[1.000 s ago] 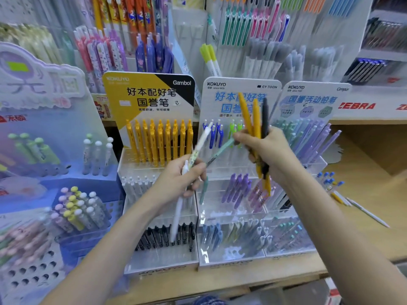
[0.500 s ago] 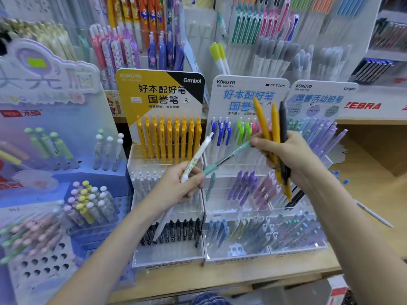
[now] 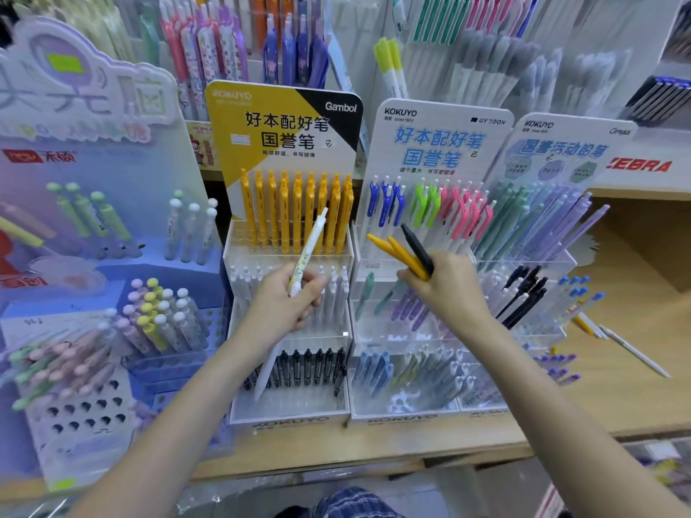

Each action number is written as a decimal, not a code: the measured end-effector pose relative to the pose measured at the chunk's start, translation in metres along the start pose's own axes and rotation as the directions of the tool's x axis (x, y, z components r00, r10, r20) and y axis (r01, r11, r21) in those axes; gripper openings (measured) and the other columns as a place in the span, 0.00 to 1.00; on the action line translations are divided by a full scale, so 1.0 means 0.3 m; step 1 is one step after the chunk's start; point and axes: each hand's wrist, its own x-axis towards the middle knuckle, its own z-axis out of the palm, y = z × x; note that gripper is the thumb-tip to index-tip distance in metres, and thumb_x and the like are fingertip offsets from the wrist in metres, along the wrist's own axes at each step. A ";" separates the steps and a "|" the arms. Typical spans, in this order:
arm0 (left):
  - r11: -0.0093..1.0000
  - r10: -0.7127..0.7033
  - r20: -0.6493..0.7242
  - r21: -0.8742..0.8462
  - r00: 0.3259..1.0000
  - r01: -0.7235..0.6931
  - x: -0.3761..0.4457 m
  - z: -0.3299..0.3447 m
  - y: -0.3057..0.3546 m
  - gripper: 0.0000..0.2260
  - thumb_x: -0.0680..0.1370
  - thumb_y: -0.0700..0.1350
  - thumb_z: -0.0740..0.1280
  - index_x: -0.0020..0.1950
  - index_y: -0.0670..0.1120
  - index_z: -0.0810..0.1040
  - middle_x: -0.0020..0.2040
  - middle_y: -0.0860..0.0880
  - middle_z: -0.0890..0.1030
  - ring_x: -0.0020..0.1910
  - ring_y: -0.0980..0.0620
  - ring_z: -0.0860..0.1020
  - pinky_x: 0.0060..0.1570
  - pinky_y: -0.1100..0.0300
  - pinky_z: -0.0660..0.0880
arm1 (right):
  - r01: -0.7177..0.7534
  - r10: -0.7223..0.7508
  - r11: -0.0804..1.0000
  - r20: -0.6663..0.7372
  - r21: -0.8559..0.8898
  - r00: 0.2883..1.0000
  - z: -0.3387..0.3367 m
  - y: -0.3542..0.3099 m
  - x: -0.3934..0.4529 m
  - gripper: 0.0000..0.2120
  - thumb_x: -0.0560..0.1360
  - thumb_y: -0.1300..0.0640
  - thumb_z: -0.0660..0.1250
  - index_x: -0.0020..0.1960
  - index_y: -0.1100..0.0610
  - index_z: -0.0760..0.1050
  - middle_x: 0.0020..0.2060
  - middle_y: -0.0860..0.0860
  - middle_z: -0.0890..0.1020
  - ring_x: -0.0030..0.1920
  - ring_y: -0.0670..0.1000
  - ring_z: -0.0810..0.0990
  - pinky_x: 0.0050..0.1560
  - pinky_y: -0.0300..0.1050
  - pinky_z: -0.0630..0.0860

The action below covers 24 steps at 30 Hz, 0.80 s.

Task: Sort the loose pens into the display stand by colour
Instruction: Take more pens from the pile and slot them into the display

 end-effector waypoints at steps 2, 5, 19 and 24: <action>1.000 -0.009 0.002 -0.002 1.000 0.009 -0.005 0.001 -0.005 0.04 0.77 0.40 0.64 0.43 0.43 0.71 0.29 0.49 0.73 0.21 0.59 0.65 0.19 0.69 0.62 | 0.011 -0.011 1.000 -0.001 -0.006 1.000 0.031 -0.018 -0.008 0.09 0.74 0.53 0.70 0.40 0.56 0.72 0.26 0.48 0.71 0.32 0.54 0.73 0.33 0.43 0.64; 1.000 -0.023 0.004 -0.003 1.000 0.023 -0.015 0.005 -0.010 0.04 0.78 0.40 0.64 0.43 0.43 0.71 0.30 0.48 0.73 0.21 0.58 0.65 0.19 0.69 0.61 | 0.017 -0.019 0.997 -0.028 -0.072 0.999 0.060 -0.050 -0.006 0.08 0.75 0.54 0.68 0.47 0.59 0.77 0.33 0.53 0.75 0.38 0.57 0.77 0.36 0.45 0.67; 0.997 -0.053 0.167 0.068 0.985 0.042 -0.034 -0.001 -0.005 0.07 0.76 0.42 0.66 0.40 0.44 0.70 0.29 0.48 0.71 0.22 0.58 0.64 0.20 0.68 0.62 | -0.017 0.038 0.957 -0.065 0.291 0.997 -0.035 -0.092 -0.018 0.11 0.72 0.51 0.71 0.40 0.59 0.78 0.28 0.55 0.76 0.26 0.49 0.70 0.30 0.42 0.69; 0.990 -0.058 0.334 0.139 0.941 0.012 -0.048 0.048 0.024 0.04 0.76 0.41 0.66 0.43 0.44 0.72 0.32 0.48 0.73 0.22 0.59 0.66 0.21 0.68 0.63 | -0.200 0.094 0.648 0.184 0.735 0.978 -0.083 -0.156 -0.043 0.04 0.72 0.61 0.71 0.45 0.61 0.79 0.30 0.54 0.79 0.24 0.46 0.69 0.24 0.39 0.67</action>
